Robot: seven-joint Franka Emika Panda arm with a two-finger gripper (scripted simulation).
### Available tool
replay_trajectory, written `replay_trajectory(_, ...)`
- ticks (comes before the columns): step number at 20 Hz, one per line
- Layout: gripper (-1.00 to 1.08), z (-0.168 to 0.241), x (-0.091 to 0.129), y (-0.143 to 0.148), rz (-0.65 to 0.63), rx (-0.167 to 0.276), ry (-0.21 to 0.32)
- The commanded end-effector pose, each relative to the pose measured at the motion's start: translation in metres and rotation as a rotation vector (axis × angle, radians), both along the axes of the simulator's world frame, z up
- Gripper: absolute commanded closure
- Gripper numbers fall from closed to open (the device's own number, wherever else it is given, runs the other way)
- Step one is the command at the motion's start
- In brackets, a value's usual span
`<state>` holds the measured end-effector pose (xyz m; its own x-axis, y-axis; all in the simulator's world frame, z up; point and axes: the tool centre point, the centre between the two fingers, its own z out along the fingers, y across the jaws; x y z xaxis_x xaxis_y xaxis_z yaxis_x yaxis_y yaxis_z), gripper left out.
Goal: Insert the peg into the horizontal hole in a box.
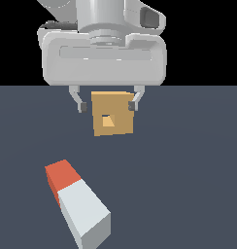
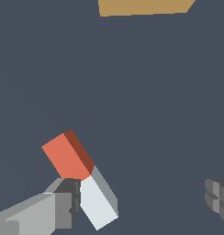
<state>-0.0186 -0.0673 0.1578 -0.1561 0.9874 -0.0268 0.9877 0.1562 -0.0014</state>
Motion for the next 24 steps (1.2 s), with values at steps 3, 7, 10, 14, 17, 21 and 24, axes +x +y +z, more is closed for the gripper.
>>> replay_trajectory(3,-0.92,-0.013,-0.009,-0.015,0.088,0.004,0.001)
replay_trajectory(7,-0.92,-0.025,-0.016,-0.029,0.165,0.007,0.003)
replay_trajectory(10,-0.92,-0.034,-0.02,-0.039,0.223,0.01,0.003)
replay_trajectory(14,-0.92,-0.045,-0.024,-0.054,0.3,0.013,0.005)
replay_trajectory(17,-0.92,-0.054,-0.027,-0.065,0.358,0.016,0.006)
replay_trajectory(21,-0.92,-0.066,-0.029,-0.079,0.431,0.019,0.007)
replay_trajectory(24,-0.92,-0.073,-0.029,-0.088,0.476,0.021,0.008)
